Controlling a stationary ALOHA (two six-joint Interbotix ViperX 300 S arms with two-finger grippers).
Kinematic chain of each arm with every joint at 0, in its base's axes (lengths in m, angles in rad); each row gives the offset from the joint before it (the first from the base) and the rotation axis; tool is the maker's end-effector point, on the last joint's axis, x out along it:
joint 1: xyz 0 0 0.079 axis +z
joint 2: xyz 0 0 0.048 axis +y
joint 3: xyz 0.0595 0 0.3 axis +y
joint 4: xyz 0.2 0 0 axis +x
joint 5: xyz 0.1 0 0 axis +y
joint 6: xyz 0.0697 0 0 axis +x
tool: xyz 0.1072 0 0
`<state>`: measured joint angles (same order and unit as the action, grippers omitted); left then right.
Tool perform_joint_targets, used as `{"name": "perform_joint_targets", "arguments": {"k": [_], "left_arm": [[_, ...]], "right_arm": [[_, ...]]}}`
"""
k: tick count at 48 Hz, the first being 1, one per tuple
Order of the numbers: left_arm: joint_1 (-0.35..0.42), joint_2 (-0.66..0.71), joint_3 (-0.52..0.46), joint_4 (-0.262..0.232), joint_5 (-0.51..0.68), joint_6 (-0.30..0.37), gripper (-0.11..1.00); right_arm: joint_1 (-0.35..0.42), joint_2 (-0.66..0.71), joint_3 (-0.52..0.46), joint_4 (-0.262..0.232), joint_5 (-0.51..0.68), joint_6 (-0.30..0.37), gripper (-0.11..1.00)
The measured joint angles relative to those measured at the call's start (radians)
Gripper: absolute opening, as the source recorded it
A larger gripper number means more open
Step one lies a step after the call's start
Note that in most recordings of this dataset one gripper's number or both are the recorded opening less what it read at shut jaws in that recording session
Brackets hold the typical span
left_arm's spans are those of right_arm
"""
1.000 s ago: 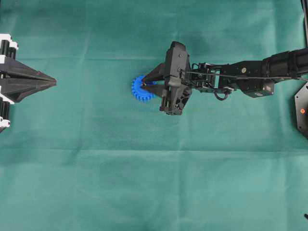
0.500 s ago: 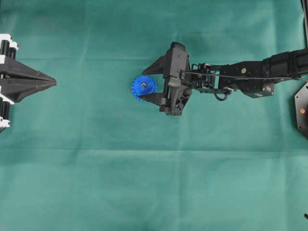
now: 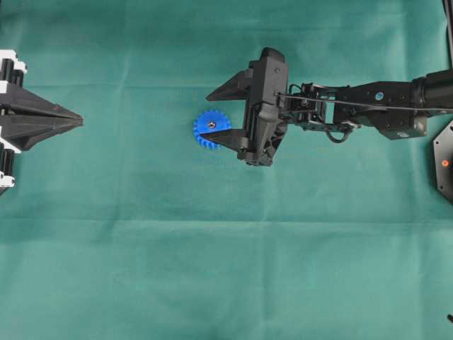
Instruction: Insert the shaft placed at a random location into the center hole of the small gear at another random location.
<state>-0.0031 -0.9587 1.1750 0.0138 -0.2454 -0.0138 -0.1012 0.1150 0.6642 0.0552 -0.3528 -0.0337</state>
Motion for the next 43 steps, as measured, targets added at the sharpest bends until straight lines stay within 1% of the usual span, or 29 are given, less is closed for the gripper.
{"name": "perform_joint_targets", "arguments": {"k": [7,13,43], "left_arm": [[0.000,0.000,0.000,-0.002,0.000,0.000,0.00],[0.000,-0.002,0.000,-0.002,0.000,-0.002,0.00],[0.000,-0.002,0.000,0.000,0.000,-0.002,0.00]], "right_arm": [[0.000,-0.009,0.009,0.000,0.003,-0.002,0.85],[0.000,-0.041,0.043,0.000,0.005,-0.002,0.85],[0.000,-0.308,0.276,0.000,0.005,-0.002,0.85]]}}
